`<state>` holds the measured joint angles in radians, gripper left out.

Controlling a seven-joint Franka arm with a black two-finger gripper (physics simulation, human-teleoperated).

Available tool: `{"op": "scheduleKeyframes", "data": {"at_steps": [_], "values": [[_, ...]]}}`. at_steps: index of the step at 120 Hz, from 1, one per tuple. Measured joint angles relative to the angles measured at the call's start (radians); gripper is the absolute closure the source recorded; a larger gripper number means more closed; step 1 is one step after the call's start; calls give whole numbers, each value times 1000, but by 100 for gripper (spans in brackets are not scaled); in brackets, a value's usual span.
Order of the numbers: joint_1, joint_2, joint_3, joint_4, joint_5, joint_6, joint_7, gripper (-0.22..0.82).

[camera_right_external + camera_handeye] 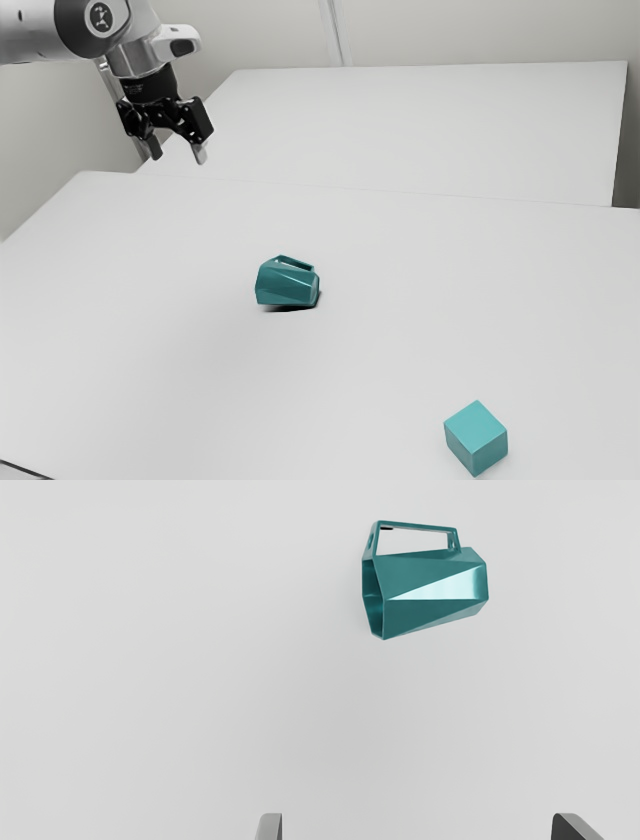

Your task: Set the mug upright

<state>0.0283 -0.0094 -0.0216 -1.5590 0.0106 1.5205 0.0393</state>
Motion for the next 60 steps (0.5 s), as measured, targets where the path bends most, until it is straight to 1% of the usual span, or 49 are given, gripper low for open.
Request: {"op": "scheduleKeyframes", "data": {"at_steps": [32, 60], "values": [[9, 12, 0, 9, 0, -1, 5, 2], [19, 70, 7, 25, -3, 6, 12, 2]]}}
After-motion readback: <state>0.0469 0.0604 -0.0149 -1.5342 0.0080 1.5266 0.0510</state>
